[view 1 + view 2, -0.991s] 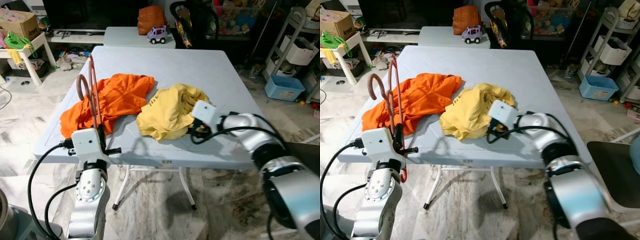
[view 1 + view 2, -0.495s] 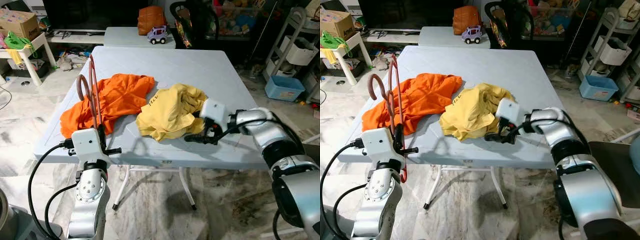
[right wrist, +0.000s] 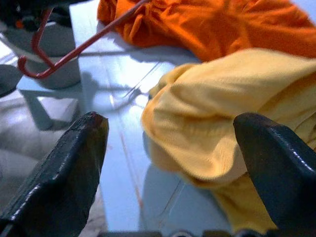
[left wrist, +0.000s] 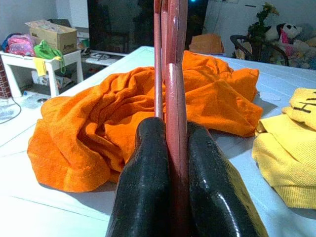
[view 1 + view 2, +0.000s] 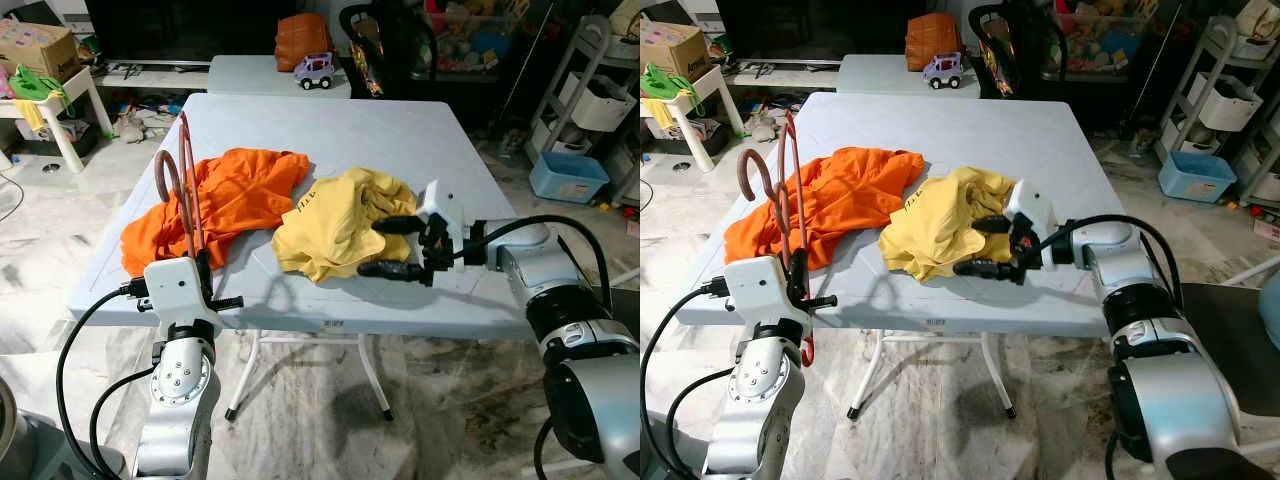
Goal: Hang hanger
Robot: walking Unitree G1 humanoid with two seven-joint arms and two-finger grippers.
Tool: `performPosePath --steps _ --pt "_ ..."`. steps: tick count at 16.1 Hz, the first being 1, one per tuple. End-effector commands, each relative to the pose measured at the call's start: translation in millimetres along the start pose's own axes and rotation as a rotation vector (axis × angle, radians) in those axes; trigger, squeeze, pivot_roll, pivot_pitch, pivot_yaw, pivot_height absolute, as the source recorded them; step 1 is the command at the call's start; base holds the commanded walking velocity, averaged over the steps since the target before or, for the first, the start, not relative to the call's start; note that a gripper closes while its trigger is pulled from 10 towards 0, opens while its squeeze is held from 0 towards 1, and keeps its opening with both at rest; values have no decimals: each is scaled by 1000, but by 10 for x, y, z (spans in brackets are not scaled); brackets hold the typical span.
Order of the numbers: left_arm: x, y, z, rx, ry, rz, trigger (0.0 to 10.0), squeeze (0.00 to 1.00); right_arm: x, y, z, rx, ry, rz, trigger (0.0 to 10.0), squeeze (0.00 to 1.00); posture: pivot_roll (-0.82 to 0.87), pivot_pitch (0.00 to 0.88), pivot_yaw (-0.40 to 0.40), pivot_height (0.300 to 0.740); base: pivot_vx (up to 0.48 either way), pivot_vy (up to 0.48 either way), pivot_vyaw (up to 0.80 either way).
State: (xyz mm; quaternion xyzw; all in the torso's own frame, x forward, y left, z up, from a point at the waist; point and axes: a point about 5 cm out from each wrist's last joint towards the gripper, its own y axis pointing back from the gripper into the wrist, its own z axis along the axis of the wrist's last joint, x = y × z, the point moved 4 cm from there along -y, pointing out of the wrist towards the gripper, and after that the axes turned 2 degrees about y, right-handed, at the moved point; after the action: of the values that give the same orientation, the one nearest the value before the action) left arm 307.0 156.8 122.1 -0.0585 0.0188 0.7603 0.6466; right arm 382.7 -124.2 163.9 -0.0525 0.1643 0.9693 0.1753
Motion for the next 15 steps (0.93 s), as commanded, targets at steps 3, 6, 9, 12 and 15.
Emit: performPosePath --steps 3,6,9,12,15 --pt "-32 -14 -9 10 -3 -19 10000 0 -169 -86 190 -114 -32 -184 10000 0 72 0 -34 740 0 0 0" --pt "-18 -11 -6 9 0 -15 10000 0 -319 -108 272 -192 -44 -384 10000 0 74 0 -34 740 0 0 0" --pt "-7 -3 -8 8 2 -10 10000 0 -278 -130 172 -228 -105 -423 10000 0 78 0 -41 740 0 0 0" --pt "-19 4 -14 12 0 -19 10000 0 -49 -60 0 -202 -112 -244 10000 0 72 0 -36 740 0 0 0" --pt "-42 1 -22 17 1 -32 10000 0 237 22 -134 -176 -177 5 10000 0 63 0 -24 740 0 0 0"
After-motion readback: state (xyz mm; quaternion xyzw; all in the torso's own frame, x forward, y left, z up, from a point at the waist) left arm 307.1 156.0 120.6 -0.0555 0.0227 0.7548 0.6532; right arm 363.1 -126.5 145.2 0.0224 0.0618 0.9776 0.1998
